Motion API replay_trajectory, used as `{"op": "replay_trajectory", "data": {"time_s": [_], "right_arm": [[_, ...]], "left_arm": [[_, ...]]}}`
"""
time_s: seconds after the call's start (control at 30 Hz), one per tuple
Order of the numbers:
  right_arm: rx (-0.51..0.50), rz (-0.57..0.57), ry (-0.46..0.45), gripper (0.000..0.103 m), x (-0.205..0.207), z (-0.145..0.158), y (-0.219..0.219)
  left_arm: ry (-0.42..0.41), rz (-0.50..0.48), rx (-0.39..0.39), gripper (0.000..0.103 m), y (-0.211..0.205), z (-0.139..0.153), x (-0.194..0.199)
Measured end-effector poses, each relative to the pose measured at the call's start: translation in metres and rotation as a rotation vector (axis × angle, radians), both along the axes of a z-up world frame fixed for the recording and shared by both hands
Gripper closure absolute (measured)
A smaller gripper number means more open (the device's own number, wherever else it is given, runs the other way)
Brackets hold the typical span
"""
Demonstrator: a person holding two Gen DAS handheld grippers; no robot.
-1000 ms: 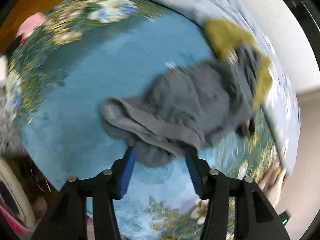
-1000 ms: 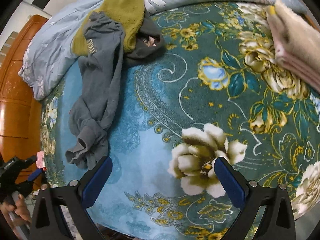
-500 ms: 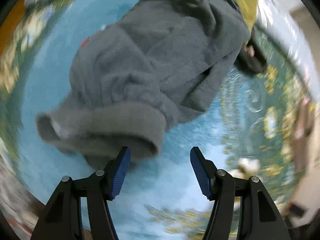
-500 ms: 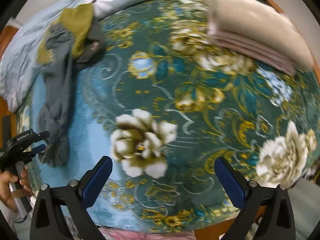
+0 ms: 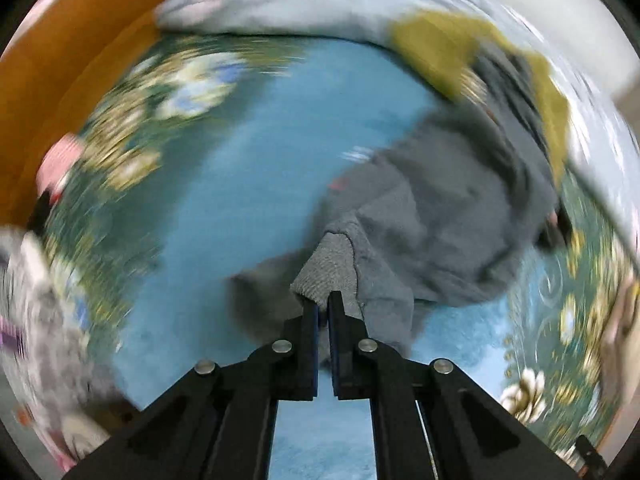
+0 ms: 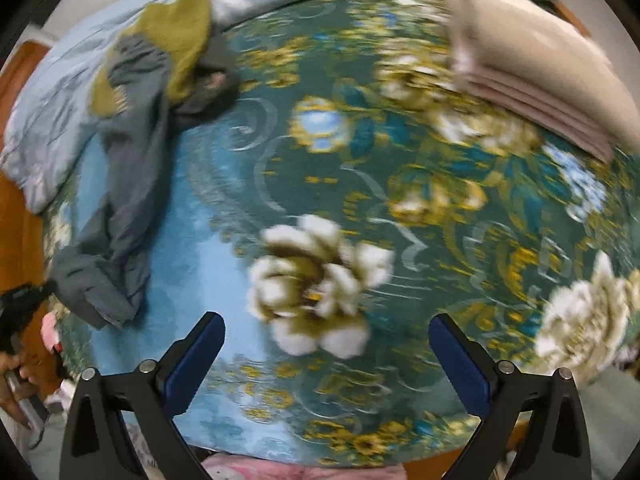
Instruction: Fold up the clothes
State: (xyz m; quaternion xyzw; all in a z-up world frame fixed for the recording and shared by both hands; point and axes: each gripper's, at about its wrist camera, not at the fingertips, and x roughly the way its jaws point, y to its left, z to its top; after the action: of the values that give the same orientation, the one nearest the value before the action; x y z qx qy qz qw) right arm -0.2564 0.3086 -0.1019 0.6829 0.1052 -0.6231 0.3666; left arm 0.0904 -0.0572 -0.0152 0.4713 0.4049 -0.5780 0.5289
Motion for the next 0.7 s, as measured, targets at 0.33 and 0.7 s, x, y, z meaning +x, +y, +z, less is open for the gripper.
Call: {"op": "replay_trajectory", "data": {"time_s": [0.33,0.7], "right_arm": [[-0.061,0.073,-0.099,0.000,0.034,-0.017,-0.036],[-0.060,0.044,-0.103,0.000,0.040,-0.014,-0.053]], "left_arm": [[0.087,0.297,-0.013,0.099,0.047,0.029,0.094],[0.240,0.359,-0.004,0.103,0.021,0.030,0.145]]}}
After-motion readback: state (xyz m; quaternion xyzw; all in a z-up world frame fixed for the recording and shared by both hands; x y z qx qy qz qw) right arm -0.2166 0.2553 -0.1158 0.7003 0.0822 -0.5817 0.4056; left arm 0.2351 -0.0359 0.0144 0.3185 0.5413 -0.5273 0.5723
